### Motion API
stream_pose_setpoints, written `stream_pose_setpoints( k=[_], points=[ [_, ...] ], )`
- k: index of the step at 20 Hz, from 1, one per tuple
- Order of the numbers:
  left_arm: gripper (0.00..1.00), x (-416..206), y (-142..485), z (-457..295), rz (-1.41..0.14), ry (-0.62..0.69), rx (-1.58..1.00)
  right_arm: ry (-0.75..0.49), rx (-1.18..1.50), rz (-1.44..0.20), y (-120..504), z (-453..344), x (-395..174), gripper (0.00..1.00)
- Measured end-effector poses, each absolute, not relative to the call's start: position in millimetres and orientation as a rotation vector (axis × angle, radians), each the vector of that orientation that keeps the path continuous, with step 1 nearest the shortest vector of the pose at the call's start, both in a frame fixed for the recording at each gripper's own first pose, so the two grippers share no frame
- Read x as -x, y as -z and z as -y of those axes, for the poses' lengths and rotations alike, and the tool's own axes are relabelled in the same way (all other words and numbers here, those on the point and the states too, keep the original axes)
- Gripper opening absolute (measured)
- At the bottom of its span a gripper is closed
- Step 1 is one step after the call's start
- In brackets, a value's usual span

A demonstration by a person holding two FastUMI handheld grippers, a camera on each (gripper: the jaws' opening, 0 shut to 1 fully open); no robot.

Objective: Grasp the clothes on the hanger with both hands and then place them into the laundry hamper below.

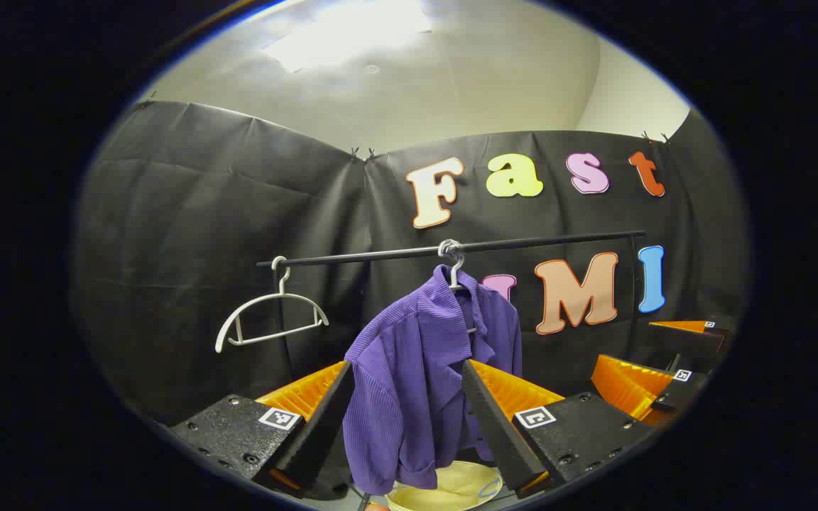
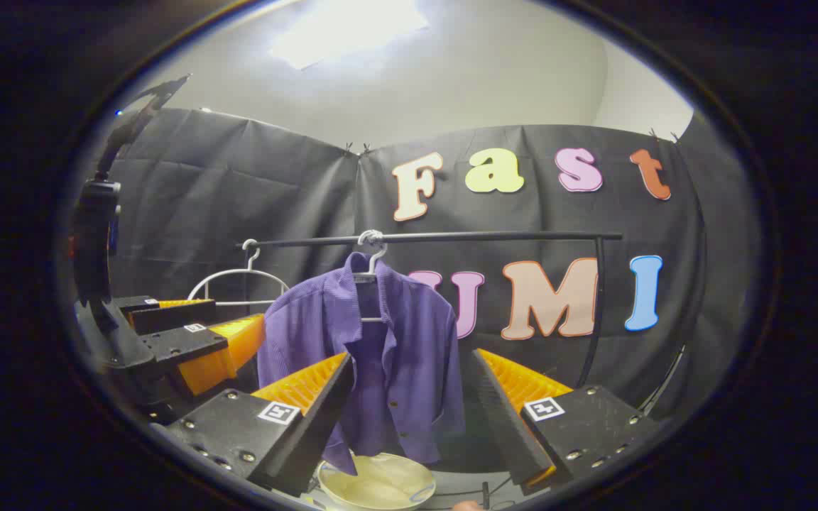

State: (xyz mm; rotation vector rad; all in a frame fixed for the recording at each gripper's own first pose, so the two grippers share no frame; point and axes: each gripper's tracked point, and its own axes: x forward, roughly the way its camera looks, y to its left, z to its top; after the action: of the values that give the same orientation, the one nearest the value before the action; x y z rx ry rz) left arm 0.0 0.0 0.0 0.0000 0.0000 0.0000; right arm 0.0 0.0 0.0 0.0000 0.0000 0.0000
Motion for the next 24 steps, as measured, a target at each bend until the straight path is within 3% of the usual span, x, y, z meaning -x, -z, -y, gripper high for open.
stream_pose_setpoints(
  k=[10,24],
  points=[
    [0.92,-19.6,9.0,10.1,-0.025,0.035,-0.009,0.015,0.024,-0.013,9.2,4.3,-16.3,0.99],
    [0.94,-18.1,14.9,22.6,-0.056,-0.022,-0.029,-0.033,0.025,-0.034,19.6,22.6,-22.7,0.99]
  ],
)
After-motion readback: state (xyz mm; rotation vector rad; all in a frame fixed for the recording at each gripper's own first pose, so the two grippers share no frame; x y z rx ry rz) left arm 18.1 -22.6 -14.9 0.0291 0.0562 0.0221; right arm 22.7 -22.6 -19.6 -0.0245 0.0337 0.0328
